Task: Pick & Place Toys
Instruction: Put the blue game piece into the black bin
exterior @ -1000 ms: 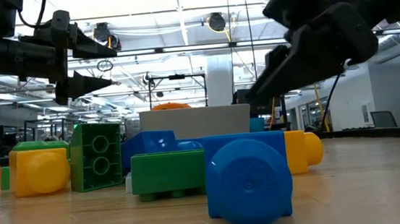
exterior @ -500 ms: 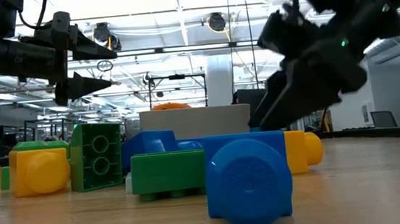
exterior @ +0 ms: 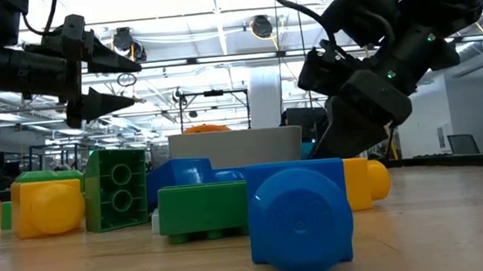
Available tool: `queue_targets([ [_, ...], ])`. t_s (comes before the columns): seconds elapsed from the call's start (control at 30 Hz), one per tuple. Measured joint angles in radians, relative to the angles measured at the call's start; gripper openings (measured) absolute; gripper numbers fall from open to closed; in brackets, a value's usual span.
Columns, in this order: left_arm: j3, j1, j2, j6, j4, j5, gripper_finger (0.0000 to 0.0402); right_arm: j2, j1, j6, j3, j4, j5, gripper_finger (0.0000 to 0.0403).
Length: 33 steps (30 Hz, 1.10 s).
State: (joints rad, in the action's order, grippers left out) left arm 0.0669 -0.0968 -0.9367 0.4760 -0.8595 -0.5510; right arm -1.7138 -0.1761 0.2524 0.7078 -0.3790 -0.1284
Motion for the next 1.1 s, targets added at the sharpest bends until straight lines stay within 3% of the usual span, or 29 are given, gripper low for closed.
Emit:
queue_targets([
  [0.23,0.000,0.000,0.000,0.003,0.004,0.000,0.0379,0.000,-0.002,-0.063,0.000,-0.021,0.000,0.0246],
  [0.57,0.000,0.000,0.000,0.070,0.035,0.016,0.0379,0.025,-0.021,-0.130,0.000,-0.059,-0.001,0.0247],
  [0.7,0.016,-0.001,-0.001,0.114,0.037,0.108,0.0379,0.094,-0.059,-0.188,0.000,-0.055,-0.013,0.0248],
  [0.87,0.118,-0.041,-0.061,0.135,0.073,0.210,0.0379,0.201,-0.130,-0.303,0.000,-0.065,-0.158,0.0248],
  [1.1,0.390,-0.084,-0.310,0.110,0.148,0.259,0.0379,0.269,-0.232,-0.520,0.000,-0.095,-0.489,0.0248],
])
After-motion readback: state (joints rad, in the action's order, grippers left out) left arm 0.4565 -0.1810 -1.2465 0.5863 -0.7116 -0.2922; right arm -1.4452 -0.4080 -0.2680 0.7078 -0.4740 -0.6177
